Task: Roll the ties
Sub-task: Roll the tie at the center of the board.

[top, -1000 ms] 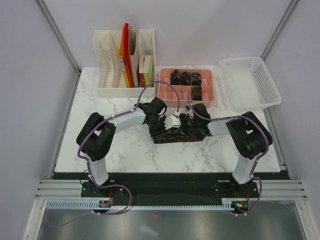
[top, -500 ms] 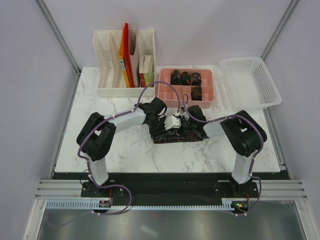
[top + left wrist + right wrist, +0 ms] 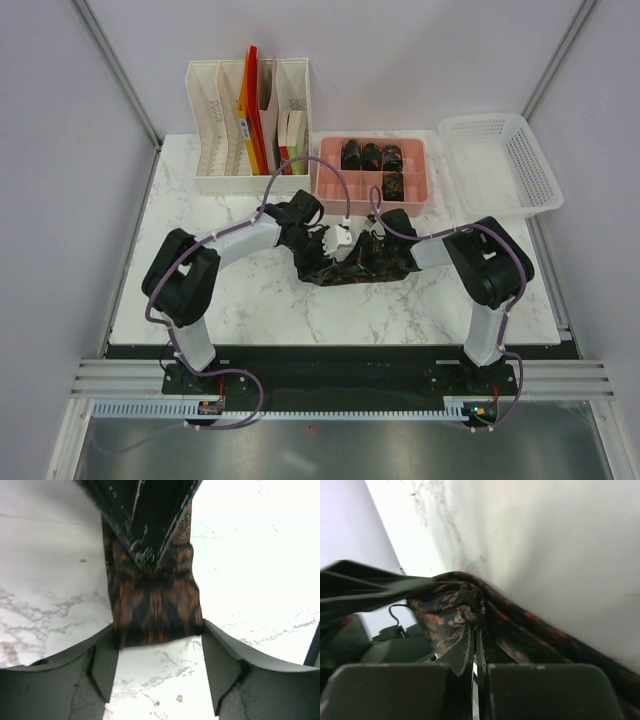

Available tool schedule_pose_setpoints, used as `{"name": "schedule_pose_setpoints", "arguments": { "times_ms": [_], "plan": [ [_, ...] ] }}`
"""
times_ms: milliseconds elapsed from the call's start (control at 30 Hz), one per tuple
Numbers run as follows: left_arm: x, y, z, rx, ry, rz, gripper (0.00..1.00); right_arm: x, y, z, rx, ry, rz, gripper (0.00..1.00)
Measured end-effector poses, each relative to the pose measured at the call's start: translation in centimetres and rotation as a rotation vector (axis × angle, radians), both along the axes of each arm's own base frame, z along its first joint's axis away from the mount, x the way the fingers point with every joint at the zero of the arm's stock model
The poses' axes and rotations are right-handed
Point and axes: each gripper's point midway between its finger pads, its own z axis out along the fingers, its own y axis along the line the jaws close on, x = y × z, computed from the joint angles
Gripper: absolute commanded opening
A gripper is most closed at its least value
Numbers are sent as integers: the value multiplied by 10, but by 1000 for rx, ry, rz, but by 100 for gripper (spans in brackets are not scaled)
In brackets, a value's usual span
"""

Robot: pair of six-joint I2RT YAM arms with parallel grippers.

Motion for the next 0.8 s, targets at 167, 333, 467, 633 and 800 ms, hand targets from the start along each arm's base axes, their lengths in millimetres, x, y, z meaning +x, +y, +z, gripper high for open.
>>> {"name": "schedule_pose_setpoints", "arguments": {
  "times_ms": [167, 333, 467, 633, 800],
  "plan": [
    [8, 4, 24, -47, -44, 24, 80, -2, -11, -11, -46, 21, 8, 0],
    [14, 7, 26, -82, -58, 42, 83, -1, -12, -12, -58, 15, 25, 0],
    [5, 8, 16, -97, -32, 32, 85, -1, -12, -12, -63, 16, 32, 0],
    [3, -2, 15, -139, -46, -6, 90, -1, -11, -12, -63, 18, 34, 0],
    [0, -14, 10, -175, -89, -61, 94, -1, -10, -12, -62, 15, 35, 0]
  ]
}}
